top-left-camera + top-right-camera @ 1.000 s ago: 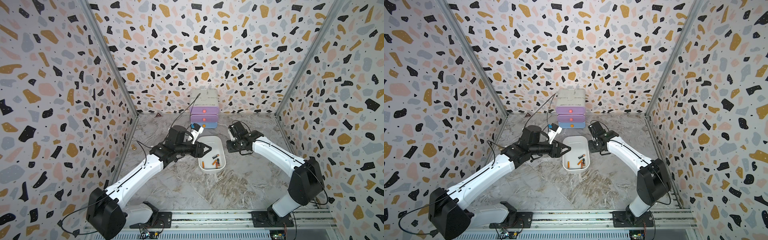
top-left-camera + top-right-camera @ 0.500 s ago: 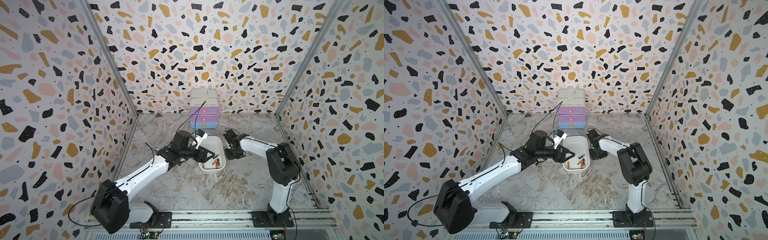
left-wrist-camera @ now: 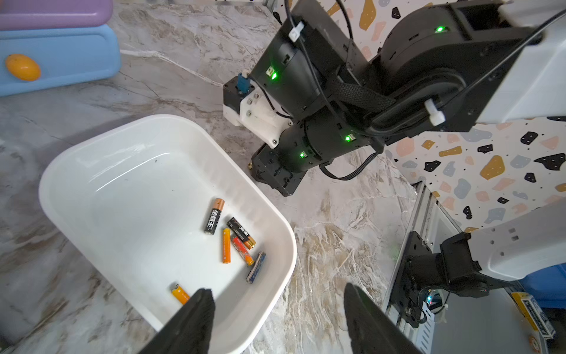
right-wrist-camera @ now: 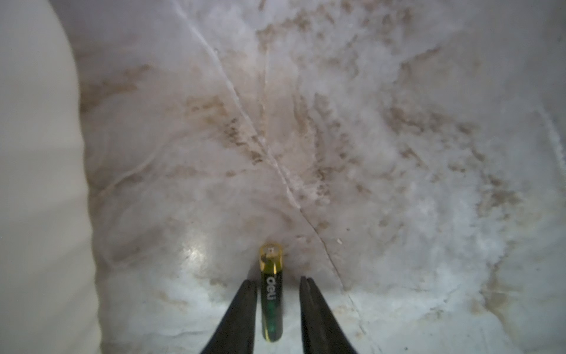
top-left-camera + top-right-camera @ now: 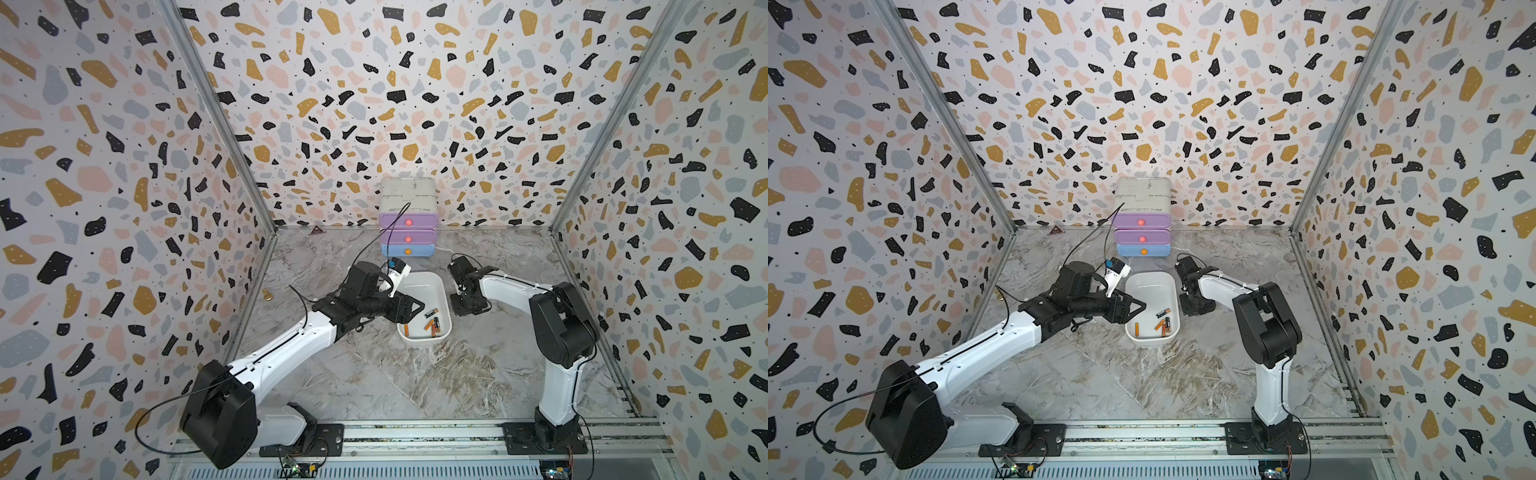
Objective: Take the batteries out of the storage box
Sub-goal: Place the battery at the center of the board, then pick up the battery from the storage box.
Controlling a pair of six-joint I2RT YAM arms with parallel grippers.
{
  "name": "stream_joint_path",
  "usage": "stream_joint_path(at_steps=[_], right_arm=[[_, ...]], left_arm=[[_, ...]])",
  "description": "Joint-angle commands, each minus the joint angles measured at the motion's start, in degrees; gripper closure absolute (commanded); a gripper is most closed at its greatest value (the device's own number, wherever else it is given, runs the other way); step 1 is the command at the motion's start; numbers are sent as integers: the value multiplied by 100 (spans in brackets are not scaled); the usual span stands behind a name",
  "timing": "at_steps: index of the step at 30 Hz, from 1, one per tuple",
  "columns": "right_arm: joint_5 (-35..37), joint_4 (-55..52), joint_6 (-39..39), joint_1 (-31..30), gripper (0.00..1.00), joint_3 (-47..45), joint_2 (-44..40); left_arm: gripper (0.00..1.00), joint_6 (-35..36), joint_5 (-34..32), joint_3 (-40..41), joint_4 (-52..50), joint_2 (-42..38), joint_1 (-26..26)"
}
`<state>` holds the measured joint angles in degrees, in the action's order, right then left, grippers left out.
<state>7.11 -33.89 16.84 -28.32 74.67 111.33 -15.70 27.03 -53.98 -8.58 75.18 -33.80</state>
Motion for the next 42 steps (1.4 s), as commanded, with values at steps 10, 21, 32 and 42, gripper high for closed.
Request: stream_joint_path(at_steps=[10,21,32,42], right_arm=[[-634,-690,-40,43,65,293,-1471],[-1645,-2542,-1759,-852,53,1745,-1242],[-736,-2756,-3553,-1367,41,2583,91],[-26,-2266,-4817,-1422,37,2699,944]], left_arm=[[35,254,-1037,-394,-1004,-162,57],[36,-1172,-861,749,-110,-809,1493],[35,-1278,-590,637,-57,-491,1491],[34,-1173,-667,563,-349,-519,1493]])
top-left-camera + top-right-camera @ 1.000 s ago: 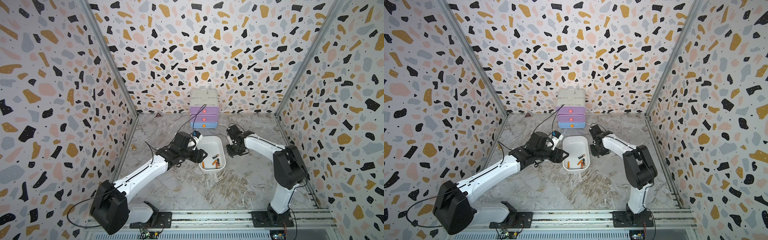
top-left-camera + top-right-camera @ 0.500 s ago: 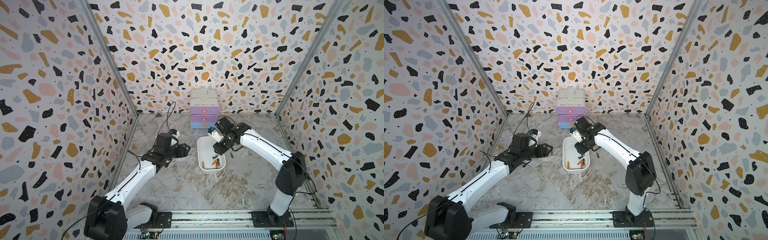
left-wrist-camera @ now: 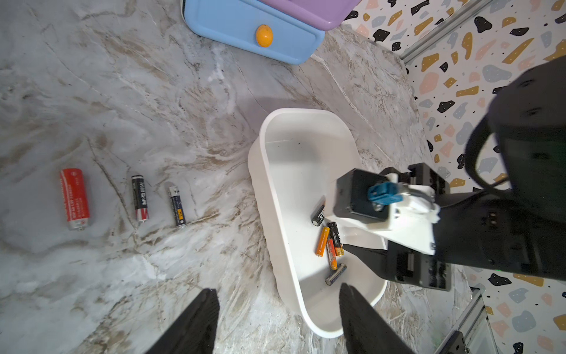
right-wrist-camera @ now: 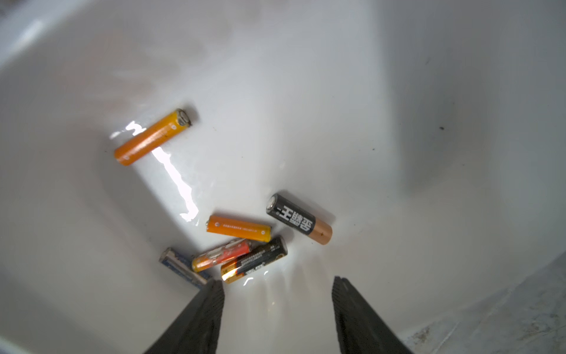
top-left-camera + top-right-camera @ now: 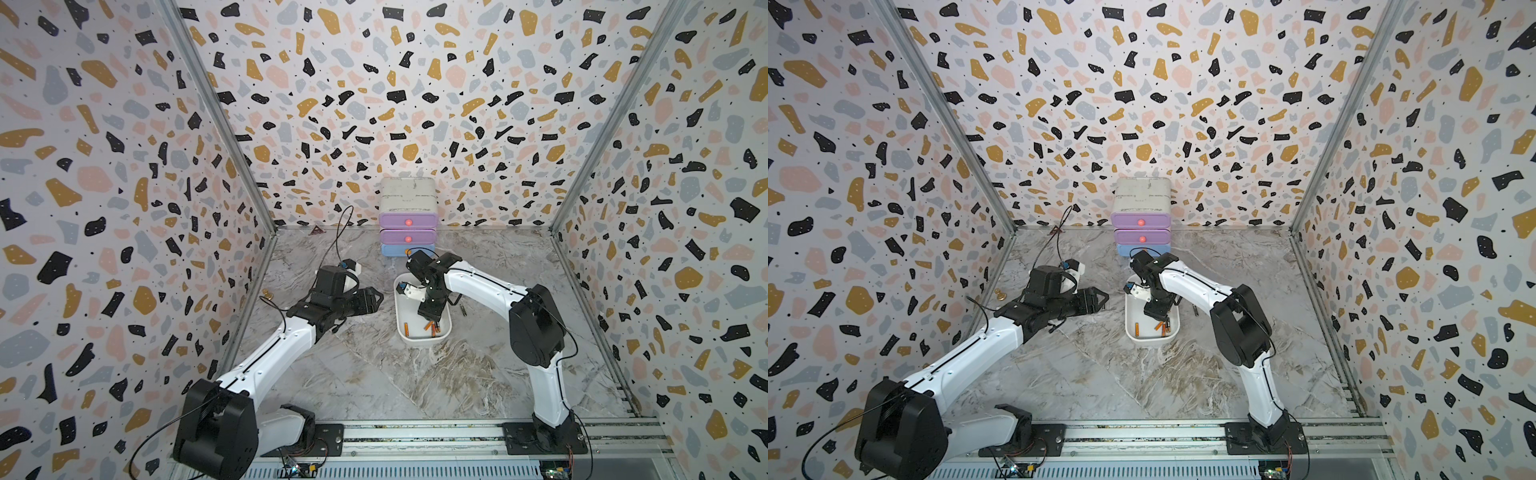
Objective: Take the batteries out of the storage box
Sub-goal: Pick up the battery from the storage box.
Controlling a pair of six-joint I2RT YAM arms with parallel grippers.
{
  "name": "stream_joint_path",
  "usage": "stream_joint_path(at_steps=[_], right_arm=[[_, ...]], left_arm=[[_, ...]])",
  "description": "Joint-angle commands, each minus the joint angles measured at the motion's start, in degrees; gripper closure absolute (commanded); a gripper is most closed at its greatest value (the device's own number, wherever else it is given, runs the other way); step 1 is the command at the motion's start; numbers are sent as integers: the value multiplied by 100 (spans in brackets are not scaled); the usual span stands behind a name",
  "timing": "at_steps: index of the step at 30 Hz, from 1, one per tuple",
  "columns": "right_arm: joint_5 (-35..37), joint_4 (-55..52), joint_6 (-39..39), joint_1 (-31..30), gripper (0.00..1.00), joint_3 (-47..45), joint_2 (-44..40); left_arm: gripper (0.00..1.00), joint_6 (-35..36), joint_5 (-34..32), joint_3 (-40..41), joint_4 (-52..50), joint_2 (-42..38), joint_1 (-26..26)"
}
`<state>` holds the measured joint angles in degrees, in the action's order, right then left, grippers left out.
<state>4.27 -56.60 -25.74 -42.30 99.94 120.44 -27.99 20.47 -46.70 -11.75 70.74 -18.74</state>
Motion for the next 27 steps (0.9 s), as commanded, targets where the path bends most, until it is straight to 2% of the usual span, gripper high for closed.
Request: stream_joint_path(at_steps=[1,8,20,27], right_arm=[[267,48,-621,-25,37,175,68],[278,290,-917,-26,38,181,463],[359,464,-896,18,73,305,847],[329,346,-388,47,81,697,814]], left_arm=[[33,73,-33,-173,-63,-84,-10],[33,111,-95,-169,-120,-97,-15],[33,199,-228,-265,-278,-65,-8],[33,171,-217,-321,-267,-27,-7]])
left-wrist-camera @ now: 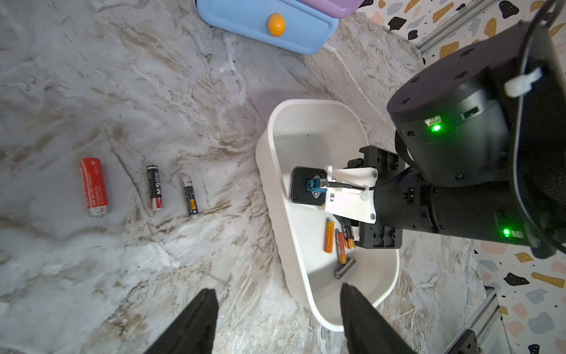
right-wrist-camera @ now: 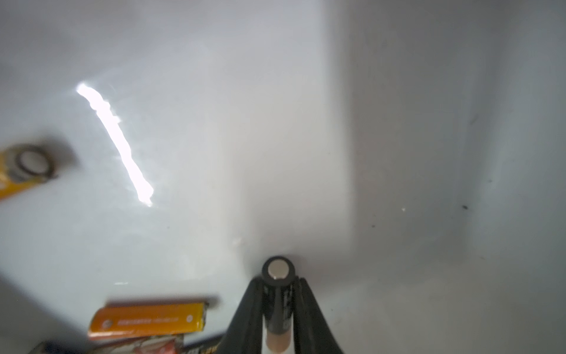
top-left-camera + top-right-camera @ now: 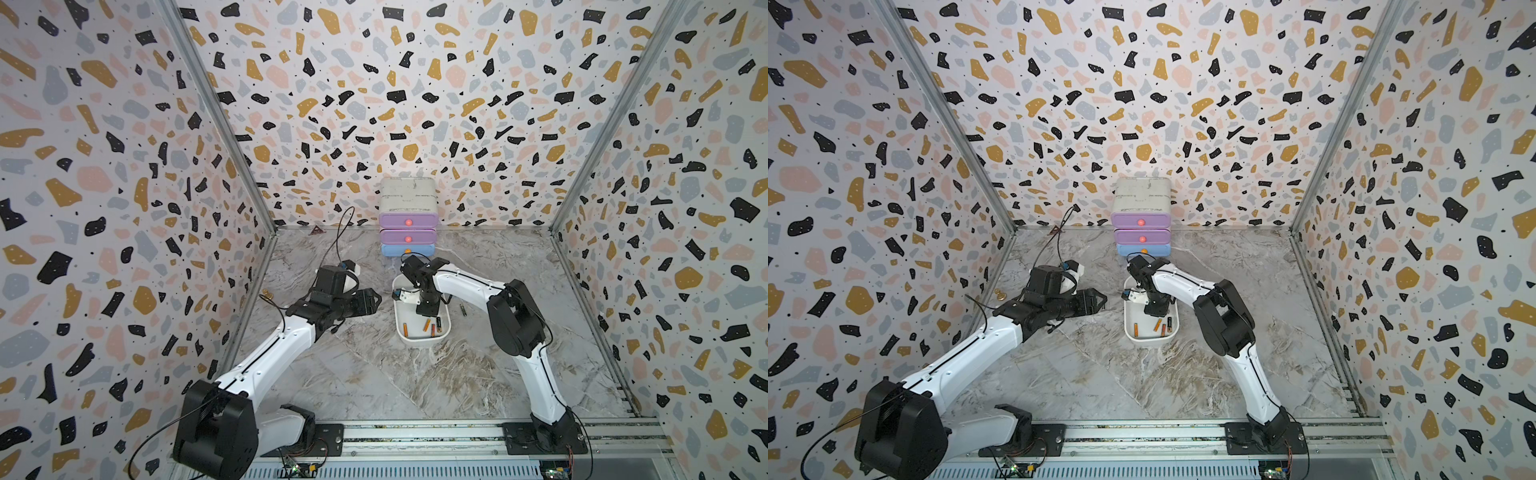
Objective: Take the batteries out of the storage box
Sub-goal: Pick up the battery from the storage box.
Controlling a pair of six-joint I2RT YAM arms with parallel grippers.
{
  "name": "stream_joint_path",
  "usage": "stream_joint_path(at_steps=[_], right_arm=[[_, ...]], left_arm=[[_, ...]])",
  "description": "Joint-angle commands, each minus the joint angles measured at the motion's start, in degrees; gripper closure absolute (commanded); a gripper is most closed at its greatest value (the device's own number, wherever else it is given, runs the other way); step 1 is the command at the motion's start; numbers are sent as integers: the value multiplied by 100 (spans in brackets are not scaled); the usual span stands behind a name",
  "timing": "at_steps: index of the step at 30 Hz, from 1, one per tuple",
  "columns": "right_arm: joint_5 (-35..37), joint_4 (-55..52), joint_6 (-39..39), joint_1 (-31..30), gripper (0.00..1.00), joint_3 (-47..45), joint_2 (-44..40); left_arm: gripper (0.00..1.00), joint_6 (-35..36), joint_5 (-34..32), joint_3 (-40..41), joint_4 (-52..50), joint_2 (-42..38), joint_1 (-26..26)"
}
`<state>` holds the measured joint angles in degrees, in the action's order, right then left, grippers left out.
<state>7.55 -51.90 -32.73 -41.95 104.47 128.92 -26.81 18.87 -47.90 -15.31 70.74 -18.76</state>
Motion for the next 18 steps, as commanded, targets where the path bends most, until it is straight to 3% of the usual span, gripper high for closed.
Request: stream_joint_path(at_steps=[1,8,13,18], right_arm=[[-14,-167,478,12,82,338,-43],[-80,-810,2507,45,87,1434,235],[-712,-827,3431,64,91,1431,197],[-864,-1066,4082,185,100,1359,-145]], left_arm=[[33,58,-66,-205,90,-30,-9],[32,-43,-68,-197,169,28,-5],[33,-58,-68,-199,133,-15,-11],[32,-17,-171,-202,-26,-104,-6]])
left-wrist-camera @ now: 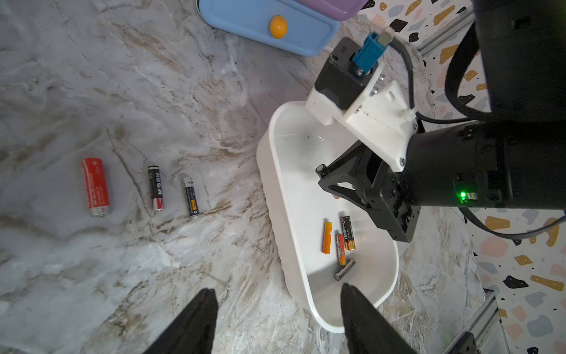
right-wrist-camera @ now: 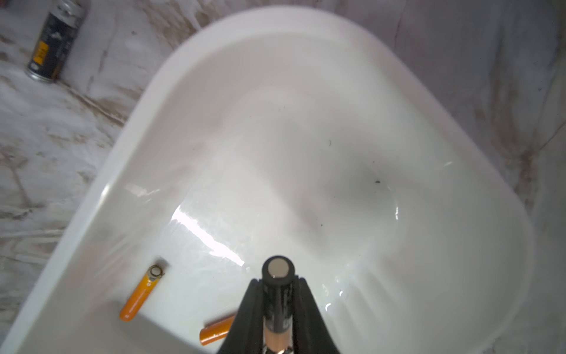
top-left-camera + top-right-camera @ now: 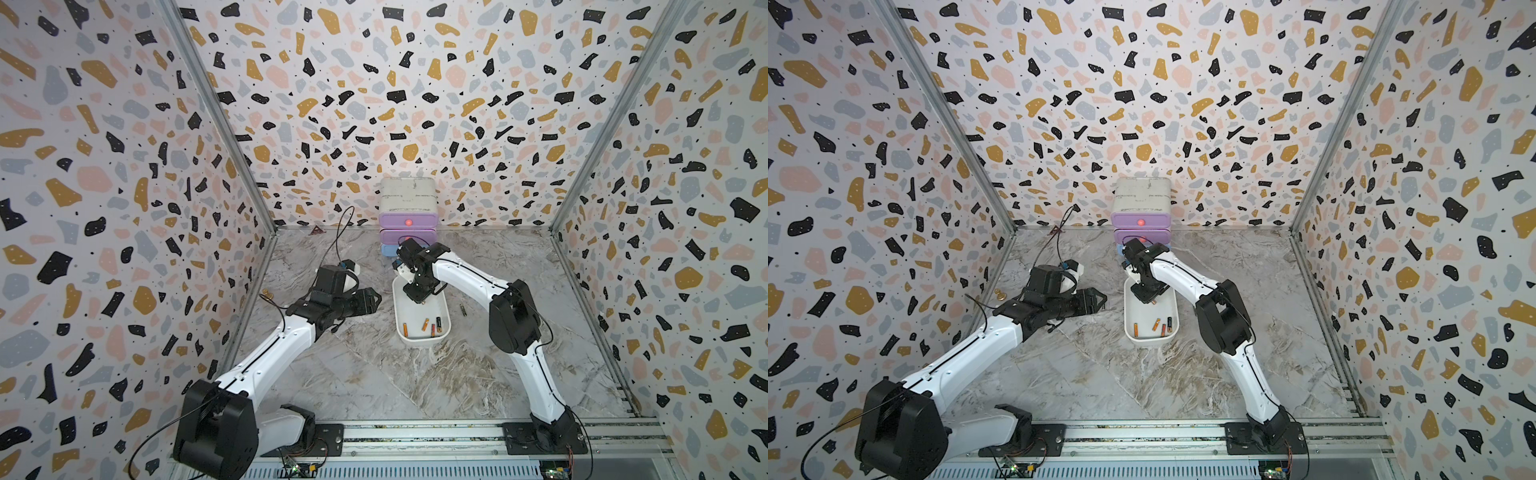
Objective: Take the batteries out of the storage box
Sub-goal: Pick up the battery from the storage box, then place the battery at the center of the board.
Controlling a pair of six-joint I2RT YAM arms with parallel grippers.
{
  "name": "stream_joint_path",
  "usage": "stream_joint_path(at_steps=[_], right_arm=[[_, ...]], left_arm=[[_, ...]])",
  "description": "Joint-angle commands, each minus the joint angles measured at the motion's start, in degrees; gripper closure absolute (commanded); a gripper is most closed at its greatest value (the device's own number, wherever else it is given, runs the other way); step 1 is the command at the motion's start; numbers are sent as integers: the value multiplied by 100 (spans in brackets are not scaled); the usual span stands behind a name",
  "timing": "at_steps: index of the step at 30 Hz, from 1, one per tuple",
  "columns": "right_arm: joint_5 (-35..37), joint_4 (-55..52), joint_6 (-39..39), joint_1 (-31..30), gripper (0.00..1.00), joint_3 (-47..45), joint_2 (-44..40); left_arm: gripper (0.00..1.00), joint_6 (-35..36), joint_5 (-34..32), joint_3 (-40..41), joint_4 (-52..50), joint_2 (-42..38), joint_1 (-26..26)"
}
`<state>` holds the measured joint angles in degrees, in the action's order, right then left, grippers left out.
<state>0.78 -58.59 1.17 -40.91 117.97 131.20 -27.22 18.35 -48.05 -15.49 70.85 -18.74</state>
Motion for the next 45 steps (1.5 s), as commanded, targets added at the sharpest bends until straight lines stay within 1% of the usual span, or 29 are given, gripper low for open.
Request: stream_joint_path(at_steps=[1,4,6,9,14,19,22,24,28,31,34,41,42,45], right_arm=[[-164,-460,791,91,100,-15,-511],[-10,-515,976,133,100,-301,-1049],[-32,-551,1065,230,99,-495,-1396],[17,-632,1198,513,96,-816,-1902],[323,-670,1119,1127,95,-1367,-2446],[450,-509,986,1831,95,-1844,-2265],[464,-277,898,2089,95,-2015,-1990],[419,-108,870,2135,95,-2082,-1828],[57,333,954,2139,95,-2379,-1625],[-204,645,1046,2122,95,-2622,-1506],[-162,960,1092,2122,94,-2876,-1458],[10,1111,1100,2122,93,-3086,-1340],[23,1185,1113,2122,92,-3154,-1364],[31,1322,1123,2122,85,-3310,-1449]], left_arm=[[32,23,-130,-203,-34,-115,-12],[32,49,-10,-238,-38,-74,-7],[31,122,249,-309,-3,-19,-21],[29,313,685,-460,39,38,-153],[27,857,790,-863,-96,132,-930],[27,1223,715,-1165,-104,315,-1635],[27,1278,663,-1237,-95,399,-1802],[27,1291,615,-1233,-123,435,-1826],[27,1383,318,-1178,-304,391,-1835],[27,1411,240,-1097,-325,376,-1835],[26,1421,179,-1049,-337,403,-1830],[26,1473,95,-1063,-379,530,-1835],[26,1490,65,-1087,-420,539,-1835],[26,1532,-34,-1135,-501,553,-1835]])
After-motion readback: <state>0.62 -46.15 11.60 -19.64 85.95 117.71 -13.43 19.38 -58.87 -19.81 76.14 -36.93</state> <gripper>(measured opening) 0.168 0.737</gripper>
